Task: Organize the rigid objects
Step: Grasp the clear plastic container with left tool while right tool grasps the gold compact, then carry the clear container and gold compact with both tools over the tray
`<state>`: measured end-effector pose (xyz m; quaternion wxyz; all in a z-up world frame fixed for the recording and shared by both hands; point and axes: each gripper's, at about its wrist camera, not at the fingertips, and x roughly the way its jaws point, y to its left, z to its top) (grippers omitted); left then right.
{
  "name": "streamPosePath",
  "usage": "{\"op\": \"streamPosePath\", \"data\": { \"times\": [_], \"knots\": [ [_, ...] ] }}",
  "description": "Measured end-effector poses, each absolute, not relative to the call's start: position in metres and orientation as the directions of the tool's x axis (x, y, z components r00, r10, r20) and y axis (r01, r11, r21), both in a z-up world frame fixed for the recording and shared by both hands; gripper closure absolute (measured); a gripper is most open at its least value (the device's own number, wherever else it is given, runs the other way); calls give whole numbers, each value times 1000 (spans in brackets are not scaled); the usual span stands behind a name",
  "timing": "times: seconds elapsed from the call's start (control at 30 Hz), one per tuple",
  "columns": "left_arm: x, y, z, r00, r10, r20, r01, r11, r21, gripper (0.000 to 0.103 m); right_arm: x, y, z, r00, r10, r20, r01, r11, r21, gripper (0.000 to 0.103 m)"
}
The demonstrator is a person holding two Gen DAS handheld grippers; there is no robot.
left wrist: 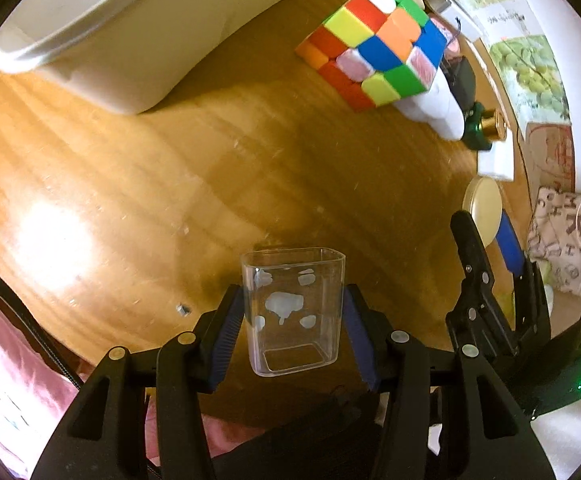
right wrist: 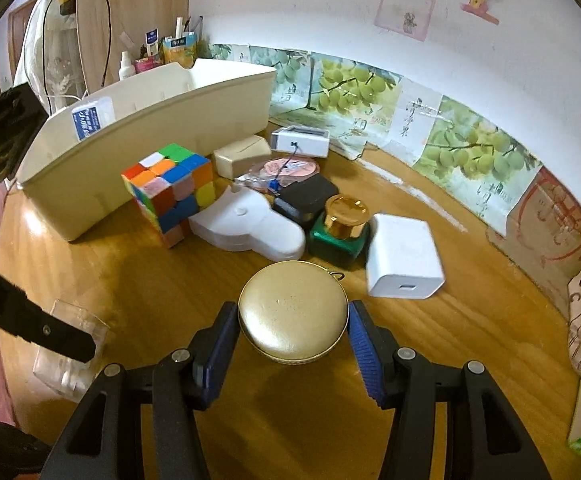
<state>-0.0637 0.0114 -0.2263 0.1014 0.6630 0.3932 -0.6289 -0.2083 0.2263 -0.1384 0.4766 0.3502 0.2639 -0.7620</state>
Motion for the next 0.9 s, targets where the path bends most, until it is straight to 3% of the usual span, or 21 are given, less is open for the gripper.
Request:
{"op": "streamPosePath", "data": {
  "times": [0.47,0.9],
  "knots": [
    [-53,20,-179,-42,328,-944,402,-859,-317,49,-178,237,-133,-266,-535,-802,882,-470,21,48],
    [-56,17,-105,-194,244,-950,85,-961,-264,49,-163,227,-107,-344,-549,-762,808,-586,58,47]
  ]
}}
